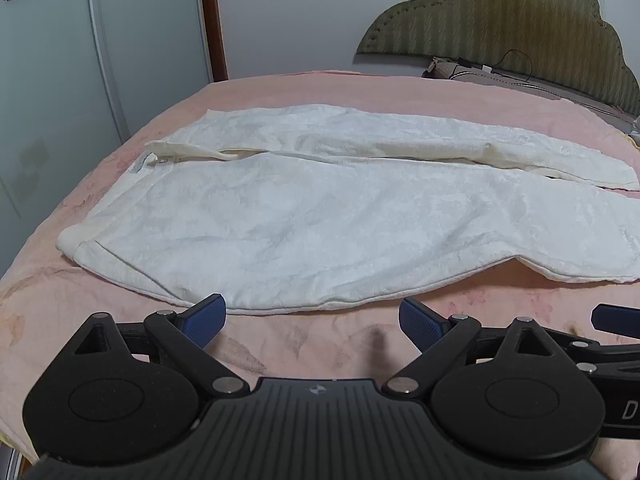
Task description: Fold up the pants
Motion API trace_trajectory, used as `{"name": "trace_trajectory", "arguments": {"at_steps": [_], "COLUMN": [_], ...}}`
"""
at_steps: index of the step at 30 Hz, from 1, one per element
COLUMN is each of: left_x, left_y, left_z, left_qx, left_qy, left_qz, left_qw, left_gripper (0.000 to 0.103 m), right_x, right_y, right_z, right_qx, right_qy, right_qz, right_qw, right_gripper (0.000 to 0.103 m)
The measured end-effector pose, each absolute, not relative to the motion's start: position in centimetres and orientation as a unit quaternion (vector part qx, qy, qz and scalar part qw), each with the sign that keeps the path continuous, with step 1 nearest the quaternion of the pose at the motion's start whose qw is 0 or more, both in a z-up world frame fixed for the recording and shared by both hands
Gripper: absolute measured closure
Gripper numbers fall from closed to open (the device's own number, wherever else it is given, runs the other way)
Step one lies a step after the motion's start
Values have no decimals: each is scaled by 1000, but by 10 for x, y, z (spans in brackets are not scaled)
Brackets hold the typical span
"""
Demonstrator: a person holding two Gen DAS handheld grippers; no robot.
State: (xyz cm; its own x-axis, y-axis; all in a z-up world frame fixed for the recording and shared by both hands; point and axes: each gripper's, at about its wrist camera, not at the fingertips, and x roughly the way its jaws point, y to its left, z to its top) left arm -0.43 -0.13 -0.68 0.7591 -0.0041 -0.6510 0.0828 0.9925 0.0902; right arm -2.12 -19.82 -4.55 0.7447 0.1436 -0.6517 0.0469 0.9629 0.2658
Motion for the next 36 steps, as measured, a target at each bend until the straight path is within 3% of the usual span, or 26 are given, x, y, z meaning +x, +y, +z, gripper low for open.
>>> {"name": "trace_trajectory", "arguments": {"at_steps": [29,36], "left_x": [-5,15], "left_y": [0,15], "left_z": [-7,15], "left_qx": [69,77], "left_qy": [342,305], "left_qz": [-14,-1], "left_qw": [937,949], "left_gripper": [8,8], "right_x": [-19,2], "right_y": [-199,-207], "right_z": [-42,-11], "right_qx": [133,83], "right_qy": [347,266], "right_qz": [35,65], "right_qw": [928,958], "right_gripper": [0,0]}}
